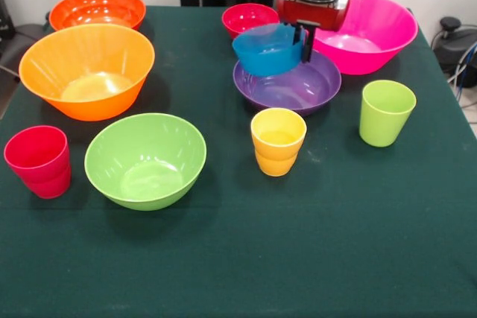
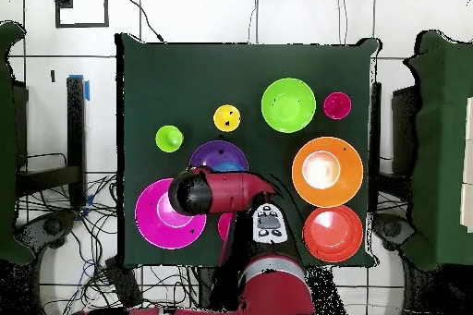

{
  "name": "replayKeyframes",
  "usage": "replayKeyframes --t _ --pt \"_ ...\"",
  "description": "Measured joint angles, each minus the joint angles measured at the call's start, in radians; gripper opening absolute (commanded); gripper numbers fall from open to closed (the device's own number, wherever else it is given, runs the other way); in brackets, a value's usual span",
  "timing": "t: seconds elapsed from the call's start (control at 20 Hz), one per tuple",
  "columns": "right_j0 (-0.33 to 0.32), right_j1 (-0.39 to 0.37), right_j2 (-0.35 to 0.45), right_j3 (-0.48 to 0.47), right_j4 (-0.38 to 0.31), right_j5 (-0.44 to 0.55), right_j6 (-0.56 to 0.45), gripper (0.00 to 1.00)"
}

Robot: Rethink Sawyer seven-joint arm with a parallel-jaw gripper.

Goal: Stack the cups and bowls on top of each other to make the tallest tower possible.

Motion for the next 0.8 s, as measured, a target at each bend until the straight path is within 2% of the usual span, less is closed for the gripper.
replayKeyframes --t 0.35,0.8 --pt "0.041 0.054 -0.024 0.0 0.019 -0.069 0.0 0.0" --pt "0.115 0.11 -0.057 -0.001 0.078 -0.15 0.005 0.0"
